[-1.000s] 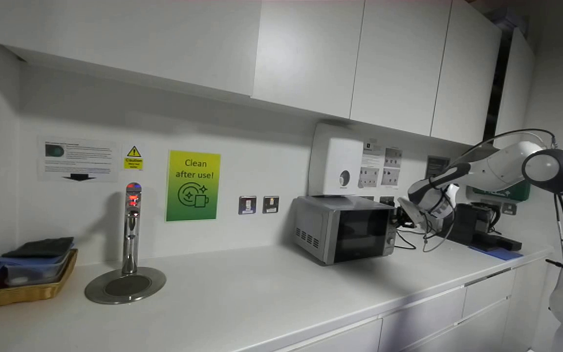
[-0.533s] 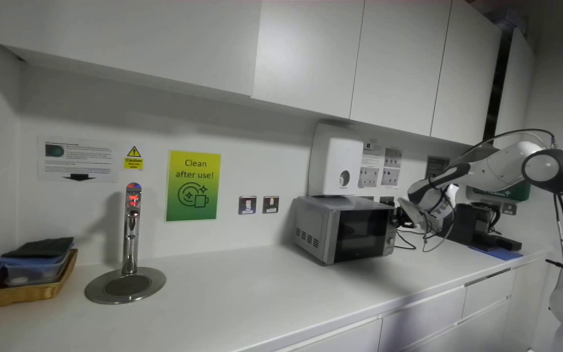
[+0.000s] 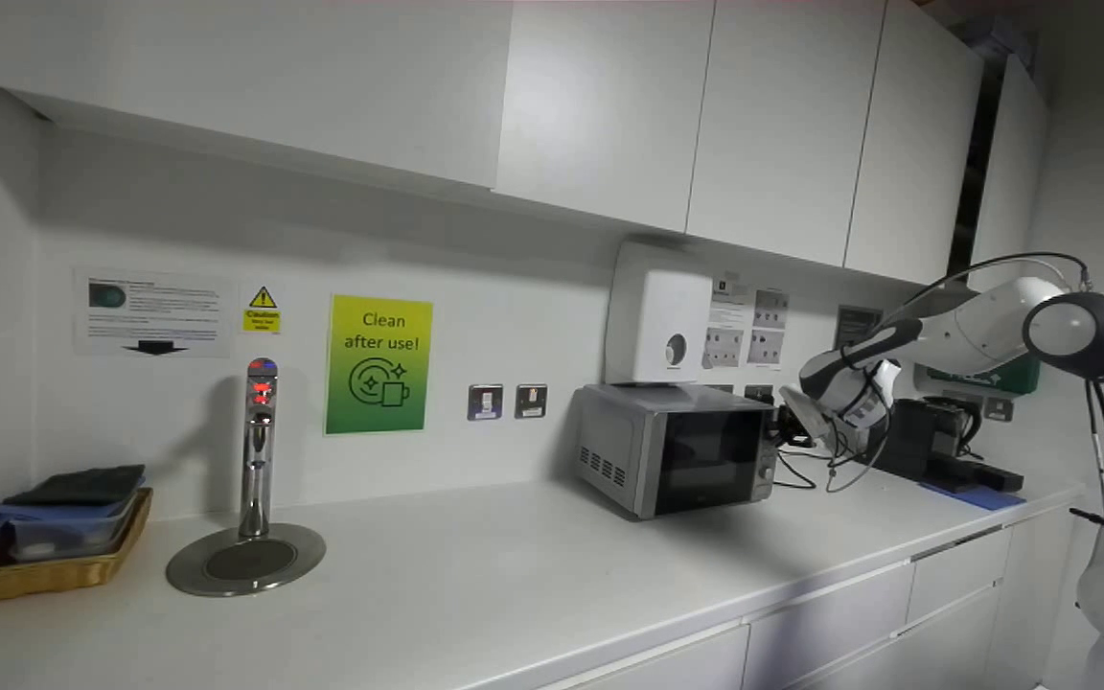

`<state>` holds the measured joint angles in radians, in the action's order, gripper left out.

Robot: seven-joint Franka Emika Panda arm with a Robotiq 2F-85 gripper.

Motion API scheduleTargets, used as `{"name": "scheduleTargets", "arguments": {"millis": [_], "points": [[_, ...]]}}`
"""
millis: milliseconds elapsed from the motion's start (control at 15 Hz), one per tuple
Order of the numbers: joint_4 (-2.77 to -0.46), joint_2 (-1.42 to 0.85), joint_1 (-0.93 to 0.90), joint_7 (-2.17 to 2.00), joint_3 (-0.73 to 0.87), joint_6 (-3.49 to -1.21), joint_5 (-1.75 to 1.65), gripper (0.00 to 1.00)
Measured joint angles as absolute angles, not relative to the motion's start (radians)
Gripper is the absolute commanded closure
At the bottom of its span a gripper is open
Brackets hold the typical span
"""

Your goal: Press a button on the microwave.

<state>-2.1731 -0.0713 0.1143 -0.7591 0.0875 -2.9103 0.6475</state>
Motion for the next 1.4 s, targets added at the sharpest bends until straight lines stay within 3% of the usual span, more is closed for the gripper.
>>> {"name": "scheduleTargets", "arguments": {"millis": [800, 1400], "points": [[-2.183, -0.038, 0.122, -0.699, 0.133, -2.88, 0.516, 1.0], [-2.206, 0.08, 0.146, -0.629, 0.162, -2.54, 0.276, 1.0]]}}
